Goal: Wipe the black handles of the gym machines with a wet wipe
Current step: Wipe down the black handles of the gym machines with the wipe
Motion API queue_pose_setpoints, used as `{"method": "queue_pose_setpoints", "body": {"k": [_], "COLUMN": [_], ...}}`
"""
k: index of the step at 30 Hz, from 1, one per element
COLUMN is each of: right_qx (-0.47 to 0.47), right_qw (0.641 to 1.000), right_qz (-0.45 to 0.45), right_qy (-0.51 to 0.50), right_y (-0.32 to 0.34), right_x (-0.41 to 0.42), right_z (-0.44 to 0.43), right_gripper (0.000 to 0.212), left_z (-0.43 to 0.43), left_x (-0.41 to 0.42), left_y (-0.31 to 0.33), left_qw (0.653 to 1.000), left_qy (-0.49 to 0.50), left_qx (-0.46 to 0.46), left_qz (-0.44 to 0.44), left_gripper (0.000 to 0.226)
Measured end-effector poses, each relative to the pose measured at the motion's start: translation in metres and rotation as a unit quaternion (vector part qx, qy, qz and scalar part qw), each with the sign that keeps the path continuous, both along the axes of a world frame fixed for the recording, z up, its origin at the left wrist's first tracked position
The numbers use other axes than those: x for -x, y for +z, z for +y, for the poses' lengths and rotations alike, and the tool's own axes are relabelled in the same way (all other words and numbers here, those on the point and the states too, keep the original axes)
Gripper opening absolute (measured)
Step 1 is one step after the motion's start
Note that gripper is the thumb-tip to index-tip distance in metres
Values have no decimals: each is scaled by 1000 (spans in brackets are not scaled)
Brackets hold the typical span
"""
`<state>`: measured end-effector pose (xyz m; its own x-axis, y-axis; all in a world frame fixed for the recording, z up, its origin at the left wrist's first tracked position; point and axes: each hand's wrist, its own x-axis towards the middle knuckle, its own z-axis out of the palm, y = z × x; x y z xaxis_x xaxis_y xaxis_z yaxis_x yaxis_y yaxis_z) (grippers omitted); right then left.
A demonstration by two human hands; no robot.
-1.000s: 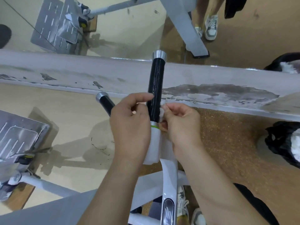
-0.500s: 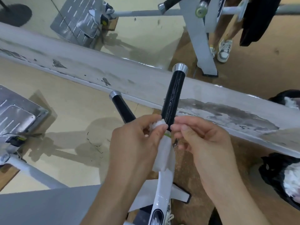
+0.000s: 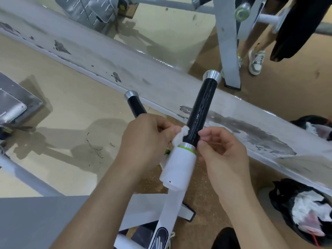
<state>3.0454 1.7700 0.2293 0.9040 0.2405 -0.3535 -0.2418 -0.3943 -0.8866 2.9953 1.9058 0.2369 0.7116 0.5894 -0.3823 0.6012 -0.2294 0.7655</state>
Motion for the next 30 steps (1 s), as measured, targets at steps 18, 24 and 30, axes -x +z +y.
{"method": "queue_pose_setpoints", "body": {"k": [18, 24, 30], "right_qx": [13, 36, 37], "right_qw": [996, 991, 990], "right_qz": [-16, -69, -83], "right_qy": [82, 104, 107], "right_y": [-1, 4, 1], "right_x": [-26, -43, -43], "right_z": [-2, 6, 7], "right_gripper": [38, 43, 44], "left_z": [7, 5, 5], "left_x": [-18, -32, -43], "left_y": [-4, -16, -16], "left_qw": [993, 991, 995], "left_qy": [-21, 22, 22], "left_qx": [120, 133, 101], "left_qz": [13, -10, -4], "left_gripper": [7, 11, 8]}}
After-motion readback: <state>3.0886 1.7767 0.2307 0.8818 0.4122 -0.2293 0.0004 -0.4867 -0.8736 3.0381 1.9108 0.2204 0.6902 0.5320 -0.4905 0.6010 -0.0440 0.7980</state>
